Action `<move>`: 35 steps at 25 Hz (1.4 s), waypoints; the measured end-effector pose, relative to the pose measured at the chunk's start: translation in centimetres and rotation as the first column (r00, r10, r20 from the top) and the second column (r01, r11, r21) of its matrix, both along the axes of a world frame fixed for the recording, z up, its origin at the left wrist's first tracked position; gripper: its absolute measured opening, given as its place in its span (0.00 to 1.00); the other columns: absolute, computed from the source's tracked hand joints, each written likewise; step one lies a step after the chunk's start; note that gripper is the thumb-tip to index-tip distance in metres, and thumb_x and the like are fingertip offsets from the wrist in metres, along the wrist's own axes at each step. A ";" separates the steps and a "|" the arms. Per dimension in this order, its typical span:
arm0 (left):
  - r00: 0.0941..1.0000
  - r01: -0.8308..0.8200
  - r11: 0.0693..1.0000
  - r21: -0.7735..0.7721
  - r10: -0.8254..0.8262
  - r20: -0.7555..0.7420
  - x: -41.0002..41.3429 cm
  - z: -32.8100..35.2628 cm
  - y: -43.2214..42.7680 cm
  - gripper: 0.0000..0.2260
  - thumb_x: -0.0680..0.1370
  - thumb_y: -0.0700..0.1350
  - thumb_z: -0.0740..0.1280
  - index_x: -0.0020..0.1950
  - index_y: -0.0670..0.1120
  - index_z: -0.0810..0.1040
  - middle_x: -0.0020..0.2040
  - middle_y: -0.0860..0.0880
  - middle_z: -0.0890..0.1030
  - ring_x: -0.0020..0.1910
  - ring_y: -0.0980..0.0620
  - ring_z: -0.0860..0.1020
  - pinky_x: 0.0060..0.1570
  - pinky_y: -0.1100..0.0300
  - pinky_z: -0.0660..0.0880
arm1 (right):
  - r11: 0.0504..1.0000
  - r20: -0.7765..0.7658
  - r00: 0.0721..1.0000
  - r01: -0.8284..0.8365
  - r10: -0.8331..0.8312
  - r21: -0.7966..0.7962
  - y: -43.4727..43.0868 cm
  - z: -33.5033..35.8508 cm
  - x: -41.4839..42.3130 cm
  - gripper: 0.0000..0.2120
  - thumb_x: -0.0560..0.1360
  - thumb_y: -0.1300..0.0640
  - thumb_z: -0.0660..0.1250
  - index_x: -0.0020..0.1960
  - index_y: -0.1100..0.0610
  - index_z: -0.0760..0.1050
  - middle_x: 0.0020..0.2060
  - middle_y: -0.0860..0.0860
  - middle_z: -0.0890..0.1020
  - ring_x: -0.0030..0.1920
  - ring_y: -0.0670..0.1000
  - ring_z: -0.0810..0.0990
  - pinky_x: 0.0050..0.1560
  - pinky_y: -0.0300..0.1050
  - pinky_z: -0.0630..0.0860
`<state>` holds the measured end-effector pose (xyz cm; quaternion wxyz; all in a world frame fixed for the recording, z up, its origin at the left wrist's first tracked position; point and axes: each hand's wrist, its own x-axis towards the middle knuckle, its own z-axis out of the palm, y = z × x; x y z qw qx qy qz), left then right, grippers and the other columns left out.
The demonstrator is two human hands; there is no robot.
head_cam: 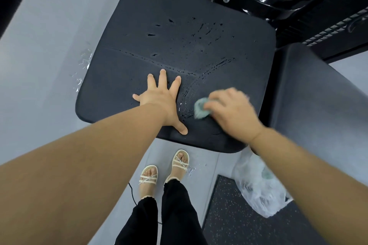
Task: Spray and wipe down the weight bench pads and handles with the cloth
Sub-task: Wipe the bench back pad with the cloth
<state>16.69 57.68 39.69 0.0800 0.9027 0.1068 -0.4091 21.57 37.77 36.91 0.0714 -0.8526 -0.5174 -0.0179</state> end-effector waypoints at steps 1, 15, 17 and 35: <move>1.000 -0.002 1.000 -0.001 0.002 -0.005 0.1 0.1 0.0 0.65 0.54 0.69 0.75 0.75 0.55 0.33 0.76 0.47 0.35 0.75 0.38 0.39 0.63 0.33 0.63 | 0.996 0.065 0.994 0.085 -0.084 -0.005 -0.7 0.3 2.6 0.06 0.74 0.56 0.62 0.51 0.51 0.71 0.48 0.55 0.80 0.40 0.59 0.74 0.37 0.50 0.71; 0.993 -0.116 0.993 0.009 0.116 0.005 3.6 2.1 0.1 0.48 0.61 0.62 0.76 0.73 0.50 0.54 0.70 0.44 0.55 0.68 0.39 0.58 0.54 0.48 0.72 | 0.988 0.017 0.989 -0.149 0.149 0.035 -1.0 0.1 7.7 0.05 0.75 0.56 0.61 0.50 0.51 0.72 0.47 0.56 0.80 0.39 0.59 0.75 0.38 0.50 0.74; 0.970 -0.231 0.973 -0.003 0.230 0.078 6.0 2.3 0.6 0.47 0.61 0.62 0.76 0.72 0.49 0.56 0.70 0.45 0.56 0.69 0.40 0.58 0.56 0.46 0.71 | 0.963 0.037 0.965 0.257 -0.260 0.075 -1.0 0.5 12.3 0.09 0.74 0.57 0.61 0.53 0.53 0.75 0.50 0.58 0.78 0.43 0.63 0.75 0.42 0.55 0.75; 0.941 -0.338 0.941 0.007 0.338 0.014 9.1 0.6 0.8 0.54 0.55 0.65 0.77 0.71 0.49 0.53 0.66 0.44 0.56 0.66 0.40 0.56 0.53 0.46 0.72 | 0.601 -0.019 0.600 0.799 -0.799 -0.029 4.9 0.0 14.8 0.15 0.76 0.56 0.61 0.62 0.54 0.72 0.58 0.58 0.73 0.55 0.62 0.71 0.49 0.53 0.68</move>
